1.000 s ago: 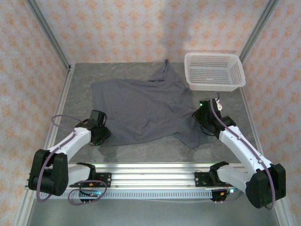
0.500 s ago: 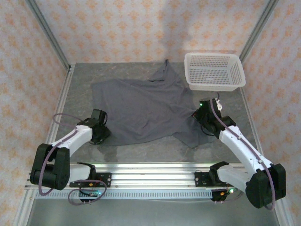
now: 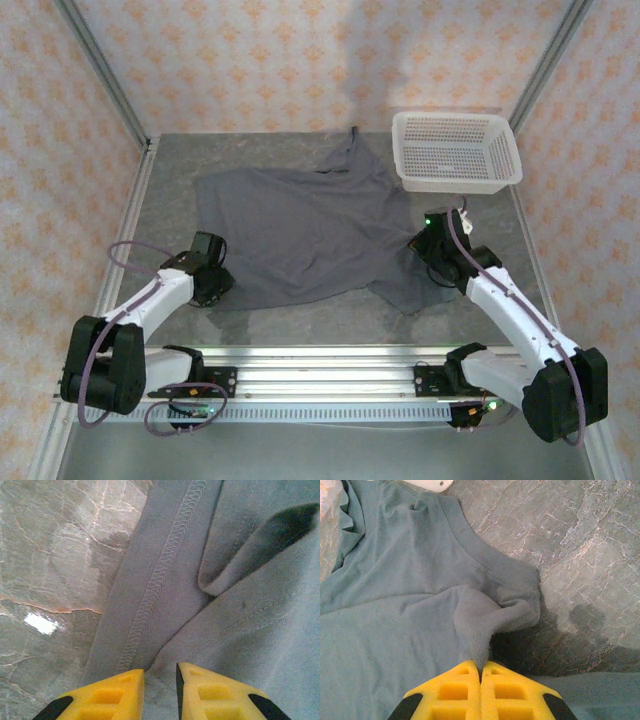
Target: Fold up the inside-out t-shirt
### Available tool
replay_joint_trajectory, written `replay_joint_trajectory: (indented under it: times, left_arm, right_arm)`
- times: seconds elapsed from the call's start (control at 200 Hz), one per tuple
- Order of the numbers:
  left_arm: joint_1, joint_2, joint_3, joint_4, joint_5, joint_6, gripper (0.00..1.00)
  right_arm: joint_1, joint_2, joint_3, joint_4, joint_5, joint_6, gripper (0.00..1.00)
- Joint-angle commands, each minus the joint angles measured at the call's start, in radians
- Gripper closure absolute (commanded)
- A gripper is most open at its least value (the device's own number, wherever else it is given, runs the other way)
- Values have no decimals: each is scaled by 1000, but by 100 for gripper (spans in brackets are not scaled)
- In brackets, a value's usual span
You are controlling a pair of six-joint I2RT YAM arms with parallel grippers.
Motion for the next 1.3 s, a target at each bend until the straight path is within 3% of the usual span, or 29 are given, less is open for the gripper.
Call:
replay_joint_trajectory:
  times: [0.0,0.295,0.746,0.881,1.096,1.296]
  left_arm:
    - [-6,-6,11,-28,-29,1,77]
    - [-6,40,-3,7,-24,0,77]
    - [-7,5,5,-17,-35,2,100]
    - [-7,-51,24,-57,-45,2,100]
    - [-6,-255,51,-155,-168,4,100]
    - [-6,-262,38,-157,-118,0,100]
  right_arm:
    - [-4,-11,34,-16,14,-9,100]
    - [-5,-19,37,-28,18,-12,100]
    - [-4,-20,36,-29,17,-7,100]
    - [-4,-29,41,-38,26,-9,100]
    - [-5,-44,37,-41,44,-7,100]
    - [-4,-36,30,-28,33,-2,100]
